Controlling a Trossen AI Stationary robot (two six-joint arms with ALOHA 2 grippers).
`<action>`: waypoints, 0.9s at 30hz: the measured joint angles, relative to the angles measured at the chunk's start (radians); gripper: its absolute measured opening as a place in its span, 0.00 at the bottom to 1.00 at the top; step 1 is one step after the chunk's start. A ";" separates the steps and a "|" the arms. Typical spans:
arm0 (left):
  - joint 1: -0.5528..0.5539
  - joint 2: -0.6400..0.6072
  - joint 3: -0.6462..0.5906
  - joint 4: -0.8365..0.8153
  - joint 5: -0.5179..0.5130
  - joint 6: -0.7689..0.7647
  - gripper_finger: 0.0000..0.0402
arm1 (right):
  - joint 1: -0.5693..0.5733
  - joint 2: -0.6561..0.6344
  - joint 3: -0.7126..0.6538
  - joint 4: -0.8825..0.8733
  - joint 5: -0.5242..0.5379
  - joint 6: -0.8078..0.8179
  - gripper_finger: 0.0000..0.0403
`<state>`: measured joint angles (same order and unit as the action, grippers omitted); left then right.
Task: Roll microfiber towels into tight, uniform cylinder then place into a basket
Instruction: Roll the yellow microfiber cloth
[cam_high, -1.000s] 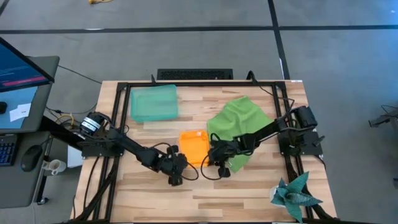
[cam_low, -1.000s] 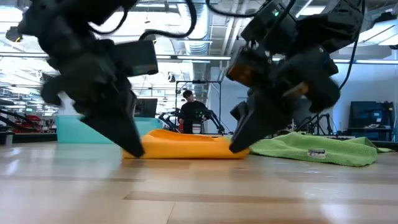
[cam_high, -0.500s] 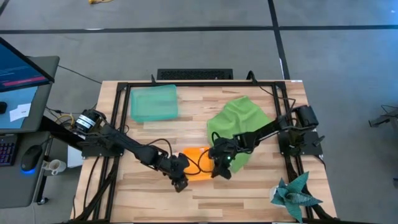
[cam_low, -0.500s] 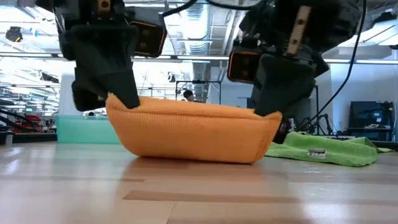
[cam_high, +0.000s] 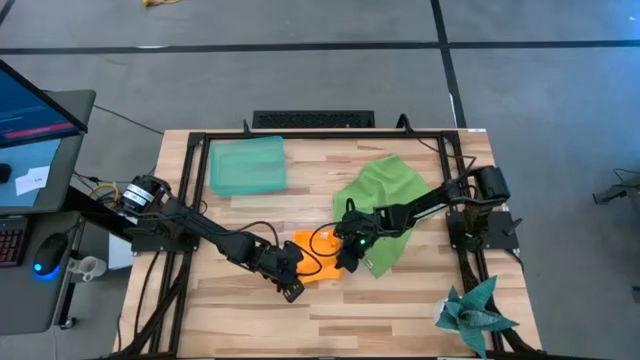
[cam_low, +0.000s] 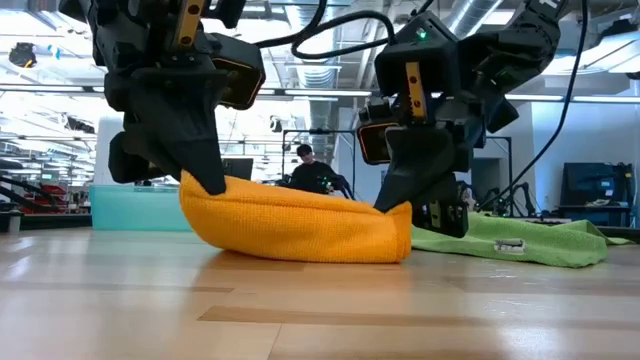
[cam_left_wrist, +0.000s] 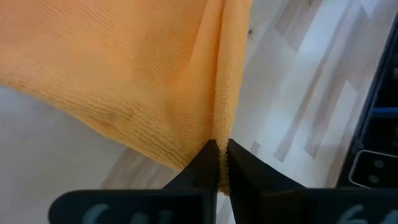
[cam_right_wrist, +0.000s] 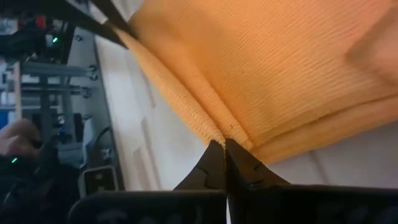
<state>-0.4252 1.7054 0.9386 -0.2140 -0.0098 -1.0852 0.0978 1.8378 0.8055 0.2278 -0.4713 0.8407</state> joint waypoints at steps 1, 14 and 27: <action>0.000 0.000 0.000 -0.003 -0.009 0.007 0.04 | 0.000 0.000 0.000 -0.004 0.011 0.002 0.02; -0.020 -0.001 -0.003 -0.017 0.031 0.110 0.23 | -0.016 0.044 -0.002 -0.019 0.030 0.023 0.03; -0.101 -0.001 0.000 0.211 -0.352 0.581 0.18 | -0.020 0.047 0.000 -0.010 0.033 -0.002 0.03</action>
<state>-0.5262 1.7046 0.9390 -0.0035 -0.3619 -0.5046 0.0776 1.8847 0.8051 0.2176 -0.4385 0.8391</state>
